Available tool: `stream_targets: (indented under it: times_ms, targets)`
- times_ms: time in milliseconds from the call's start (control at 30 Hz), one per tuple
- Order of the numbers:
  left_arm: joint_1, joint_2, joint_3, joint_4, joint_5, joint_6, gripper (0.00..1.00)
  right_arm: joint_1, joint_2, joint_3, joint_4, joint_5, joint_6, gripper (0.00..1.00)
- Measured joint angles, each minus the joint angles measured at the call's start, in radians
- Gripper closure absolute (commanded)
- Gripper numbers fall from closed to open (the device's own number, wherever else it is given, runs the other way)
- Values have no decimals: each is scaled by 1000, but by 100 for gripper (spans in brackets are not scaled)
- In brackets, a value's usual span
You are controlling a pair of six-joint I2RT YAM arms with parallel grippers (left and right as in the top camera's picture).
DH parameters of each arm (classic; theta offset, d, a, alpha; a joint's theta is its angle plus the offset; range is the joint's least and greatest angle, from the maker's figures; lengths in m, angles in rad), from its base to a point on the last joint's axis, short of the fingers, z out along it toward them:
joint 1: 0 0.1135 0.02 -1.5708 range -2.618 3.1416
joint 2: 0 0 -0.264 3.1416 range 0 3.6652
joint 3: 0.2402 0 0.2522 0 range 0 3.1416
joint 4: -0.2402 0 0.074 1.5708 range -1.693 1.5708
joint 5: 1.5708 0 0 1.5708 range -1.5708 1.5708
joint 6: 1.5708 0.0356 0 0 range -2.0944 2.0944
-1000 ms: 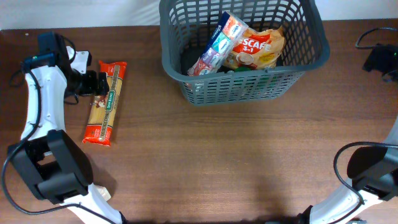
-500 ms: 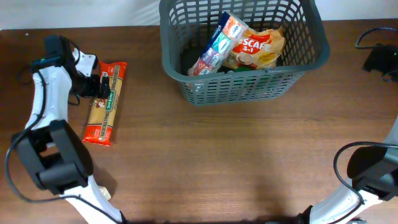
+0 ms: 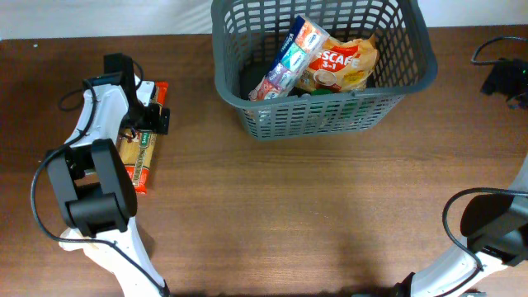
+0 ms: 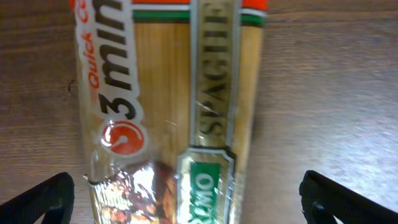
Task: Pack container
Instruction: 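Lower the left gripper over the San Remo spaghetti packet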
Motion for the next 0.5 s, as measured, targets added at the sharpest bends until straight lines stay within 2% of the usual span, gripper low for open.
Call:
stream_targets:
  times_ms: [500]
  targets:
    - [23, 14, 0, 26, 9, -38, 1, 0, 0, 0, 0, 0, 0, 1]
